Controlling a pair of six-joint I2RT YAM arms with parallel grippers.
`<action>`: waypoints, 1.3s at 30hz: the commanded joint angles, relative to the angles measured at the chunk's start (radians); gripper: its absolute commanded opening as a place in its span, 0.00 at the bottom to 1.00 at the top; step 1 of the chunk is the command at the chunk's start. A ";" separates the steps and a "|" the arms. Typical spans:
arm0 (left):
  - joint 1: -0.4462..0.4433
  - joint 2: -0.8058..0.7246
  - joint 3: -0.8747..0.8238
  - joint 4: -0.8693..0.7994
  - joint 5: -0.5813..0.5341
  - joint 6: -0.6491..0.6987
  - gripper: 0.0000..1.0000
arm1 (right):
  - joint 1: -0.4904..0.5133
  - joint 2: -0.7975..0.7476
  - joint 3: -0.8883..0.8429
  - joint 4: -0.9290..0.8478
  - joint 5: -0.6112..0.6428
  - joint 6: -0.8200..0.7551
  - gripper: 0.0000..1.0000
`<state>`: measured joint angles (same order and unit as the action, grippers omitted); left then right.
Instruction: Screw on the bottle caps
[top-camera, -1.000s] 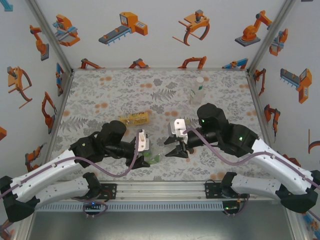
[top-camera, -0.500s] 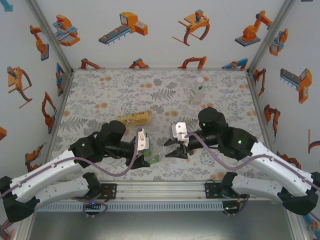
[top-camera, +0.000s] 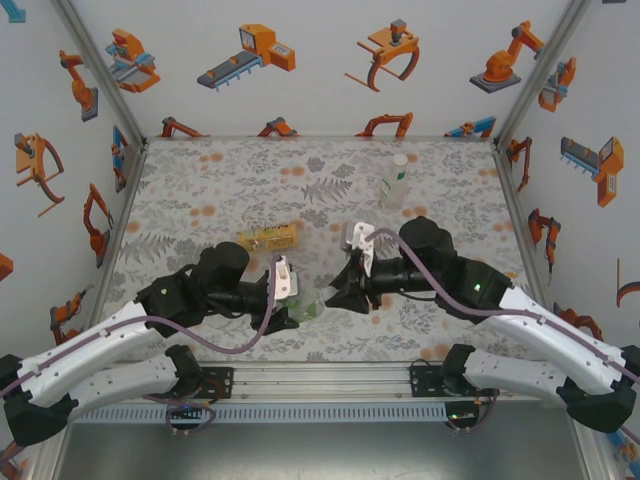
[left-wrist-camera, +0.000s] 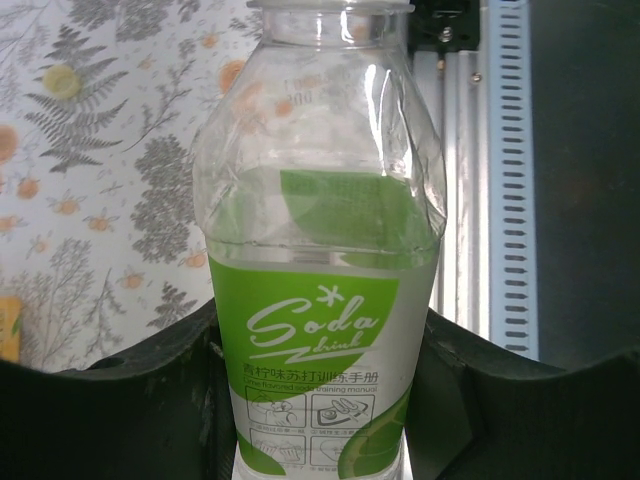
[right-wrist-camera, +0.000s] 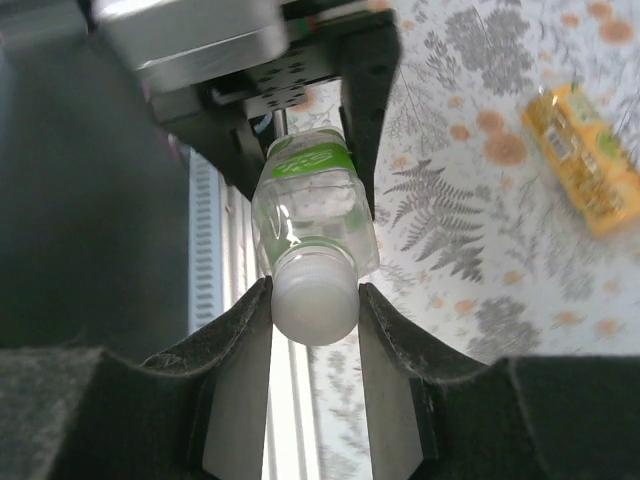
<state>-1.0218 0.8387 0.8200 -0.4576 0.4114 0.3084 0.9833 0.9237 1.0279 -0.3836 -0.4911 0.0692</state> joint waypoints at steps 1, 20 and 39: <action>-0.002 -0.013 -0.016 0.037 -0.110 0.009 0.00 | 0.005 -0.015 -0.025 -0.007 0.242 0.500 0.00; -0.002 0.042 -0.026 0.105 -0.177 0.039 0.00 | 0.004 -0.056 -0.133 -0.071 0.366 1.488 0.10; -0.002 0.011 0.003 0.014 0.064 0.037 0.00 | 0.002 -0.095 0.063 -0.089 0.113 0.009 0.52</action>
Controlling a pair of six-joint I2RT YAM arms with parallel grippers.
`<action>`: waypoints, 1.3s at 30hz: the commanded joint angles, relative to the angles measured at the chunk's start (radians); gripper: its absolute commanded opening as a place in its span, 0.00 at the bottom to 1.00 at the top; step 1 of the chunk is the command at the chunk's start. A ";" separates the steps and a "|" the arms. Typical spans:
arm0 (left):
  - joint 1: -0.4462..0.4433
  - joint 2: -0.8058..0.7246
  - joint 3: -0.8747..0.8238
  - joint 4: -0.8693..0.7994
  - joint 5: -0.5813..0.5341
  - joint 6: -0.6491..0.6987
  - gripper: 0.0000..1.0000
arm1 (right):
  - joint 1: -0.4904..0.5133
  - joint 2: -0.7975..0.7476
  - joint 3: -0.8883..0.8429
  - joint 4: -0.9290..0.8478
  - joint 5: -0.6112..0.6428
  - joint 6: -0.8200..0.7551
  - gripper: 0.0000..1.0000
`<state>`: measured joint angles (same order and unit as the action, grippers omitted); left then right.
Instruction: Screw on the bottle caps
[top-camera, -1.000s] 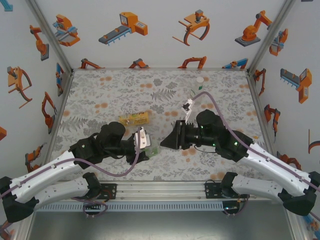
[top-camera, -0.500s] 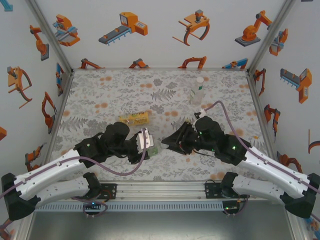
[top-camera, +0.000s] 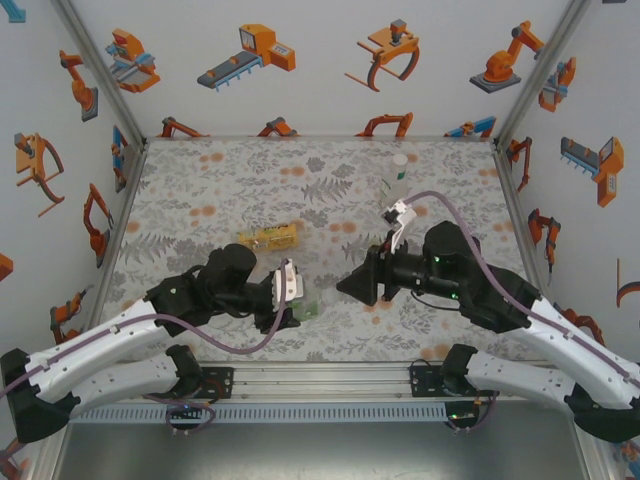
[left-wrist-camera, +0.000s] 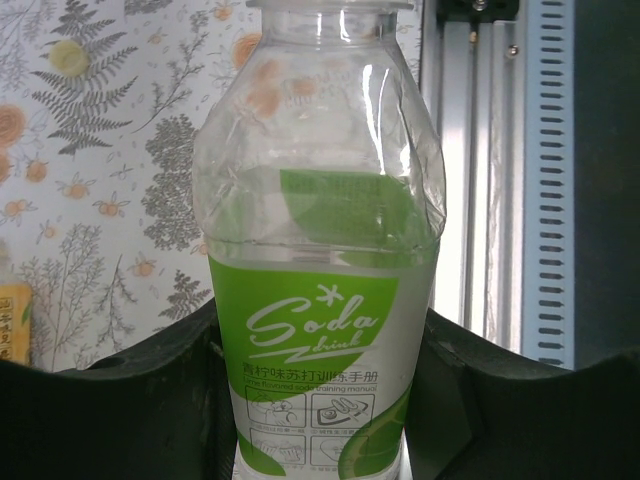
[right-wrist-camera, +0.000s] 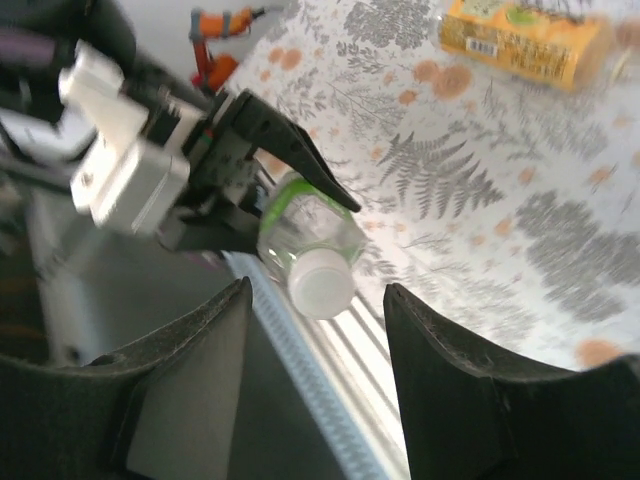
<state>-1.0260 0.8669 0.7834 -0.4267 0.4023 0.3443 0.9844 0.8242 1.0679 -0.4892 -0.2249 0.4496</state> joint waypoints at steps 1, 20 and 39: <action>0.002 -0.018 0.043 -0.024 0.081 0.000 0.00 | 0.001 0.009 0.023 0.013 -0.201 -0.446 0.52; 0.000 -0.027 0.059 -0.058 0.084 -0.011 0.00 | 0.001 0.128 0.015 0.031 -0.496 -0.829 0.43; 0.000 -0.039 0.063 -0.058 0.084 -0.010 0.00 | 0.002 0.133 -0.019 0.062 -0.456 -0.805 0.39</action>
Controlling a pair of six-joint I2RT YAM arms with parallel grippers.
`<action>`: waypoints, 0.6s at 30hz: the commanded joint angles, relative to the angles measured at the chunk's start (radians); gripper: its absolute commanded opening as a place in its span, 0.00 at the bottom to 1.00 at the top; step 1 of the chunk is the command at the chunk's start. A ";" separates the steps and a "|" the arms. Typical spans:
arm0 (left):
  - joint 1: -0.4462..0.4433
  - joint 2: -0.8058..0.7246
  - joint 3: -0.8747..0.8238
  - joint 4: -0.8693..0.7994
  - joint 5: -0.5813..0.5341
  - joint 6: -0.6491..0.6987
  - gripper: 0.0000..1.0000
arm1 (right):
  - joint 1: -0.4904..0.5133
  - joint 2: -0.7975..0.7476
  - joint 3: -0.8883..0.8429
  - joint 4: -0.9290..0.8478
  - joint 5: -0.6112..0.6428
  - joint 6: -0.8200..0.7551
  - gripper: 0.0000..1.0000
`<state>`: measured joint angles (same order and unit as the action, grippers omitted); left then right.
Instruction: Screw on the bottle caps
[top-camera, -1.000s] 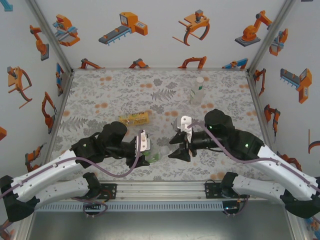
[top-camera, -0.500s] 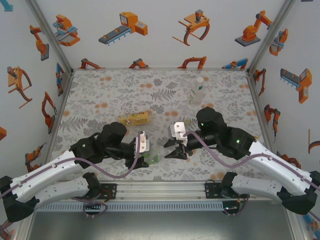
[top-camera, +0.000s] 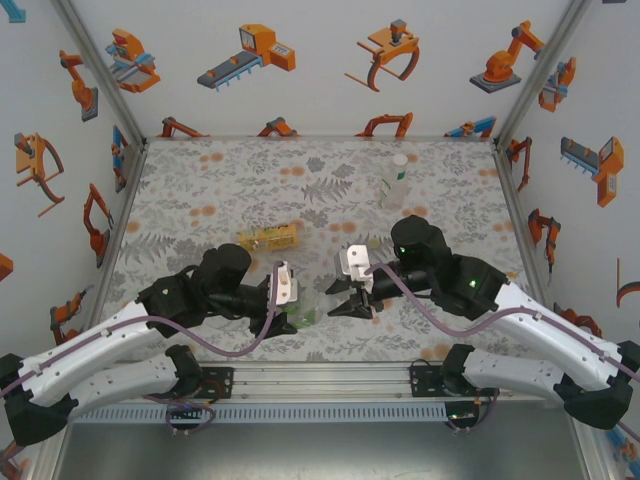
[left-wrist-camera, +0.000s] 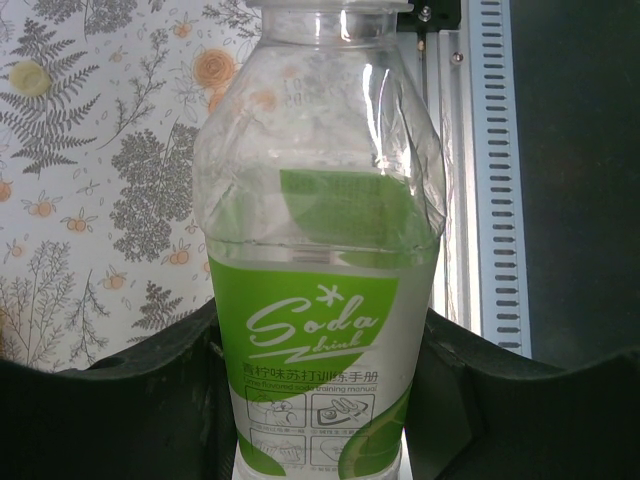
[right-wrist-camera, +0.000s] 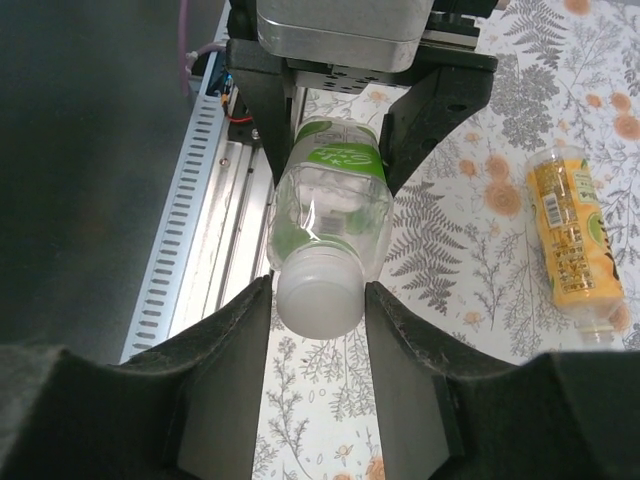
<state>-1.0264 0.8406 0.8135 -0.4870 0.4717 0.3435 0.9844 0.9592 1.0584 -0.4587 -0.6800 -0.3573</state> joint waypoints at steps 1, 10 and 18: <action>0.000 -0.014 0.033 0.002 0.014 -0.009 0.00 | 0.002 -0.002 -0.010 0.034 -0.001 0.002 0.38; 0.001 -0.024 0.026 0.011 -0.021 -0.009 0.00 | 0.001 -0.015 -0.048 0.122 0.093 0.327 0.00; 0.001 -0.031 0.007 0.033 -0.181 -0.002 0.00 | 0.001 -0.043 -0.108 0.122 0.412 1.178 0.00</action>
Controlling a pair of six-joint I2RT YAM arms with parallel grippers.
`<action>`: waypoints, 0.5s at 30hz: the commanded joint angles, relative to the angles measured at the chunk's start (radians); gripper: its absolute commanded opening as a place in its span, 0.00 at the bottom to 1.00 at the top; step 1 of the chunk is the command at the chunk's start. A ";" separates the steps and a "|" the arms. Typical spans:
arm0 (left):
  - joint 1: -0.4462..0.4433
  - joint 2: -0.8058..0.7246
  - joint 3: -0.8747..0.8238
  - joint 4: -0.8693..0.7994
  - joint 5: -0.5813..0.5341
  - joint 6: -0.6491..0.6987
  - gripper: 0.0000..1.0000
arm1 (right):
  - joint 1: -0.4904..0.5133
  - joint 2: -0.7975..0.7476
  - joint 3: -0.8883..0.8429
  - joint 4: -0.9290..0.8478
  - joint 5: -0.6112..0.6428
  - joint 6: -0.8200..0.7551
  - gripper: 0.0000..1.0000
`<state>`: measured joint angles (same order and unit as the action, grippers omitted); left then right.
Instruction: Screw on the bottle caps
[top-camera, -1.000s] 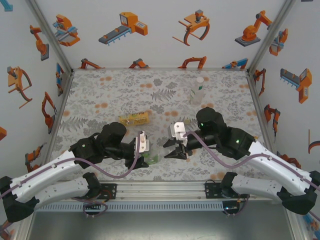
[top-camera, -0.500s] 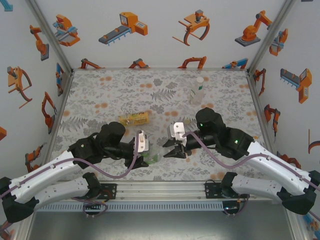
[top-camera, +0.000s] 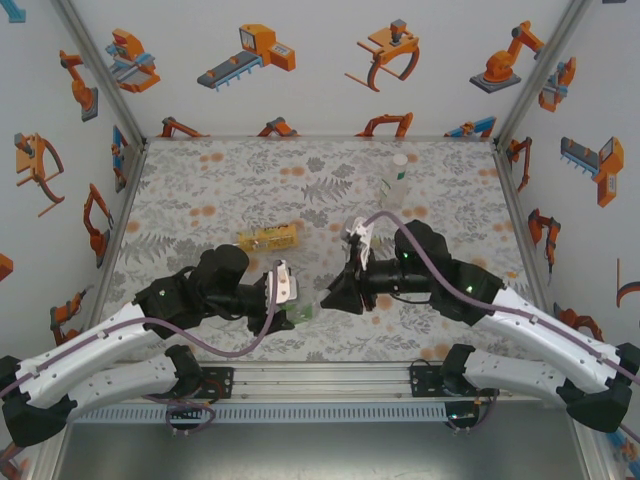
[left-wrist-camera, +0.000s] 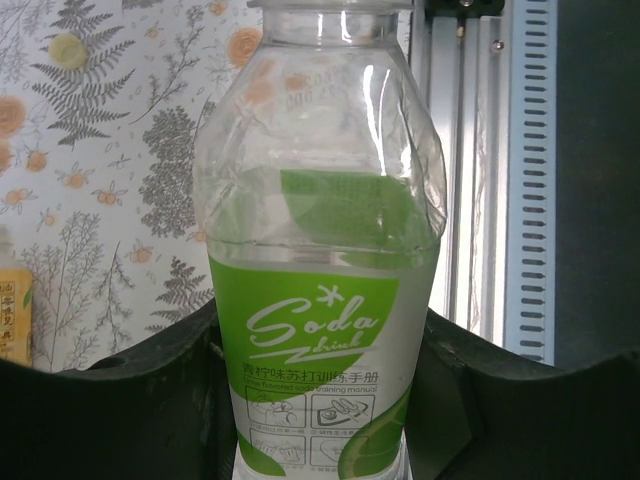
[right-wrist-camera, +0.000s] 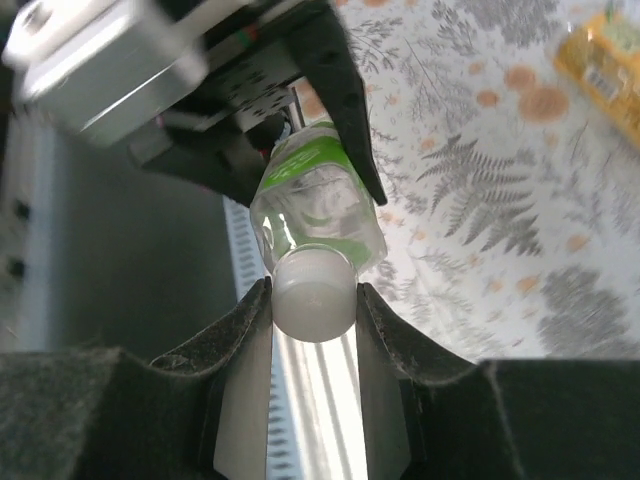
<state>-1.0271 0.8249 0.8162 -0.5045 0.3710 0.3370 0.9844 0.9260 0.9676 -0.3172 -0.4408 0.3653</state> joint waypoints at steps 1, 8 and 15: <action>0.001 -0.016 0.001 0.056 -0.105 0.008 0.00 | 0.002 -0.004 -0.015 -0.054 0.202 0.578 0.00; 0.002 0.003 -0.009 0.088 -0.201 0.036 0.00 | 0.011 -0.007 -0.156 0.012 0.180 1.271 0.00; 0.002 0.011 -0.018 0.122 -0.159 0.043 0.00 | 0.022 0.009 -0.099 -0.021 0.238 1.219 0.00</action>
<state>-1.0279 0.8448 0.7902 -0.5243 0.2306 0.3519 0.9890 0.9211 0.8276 -0.3058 -0.1993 1.4895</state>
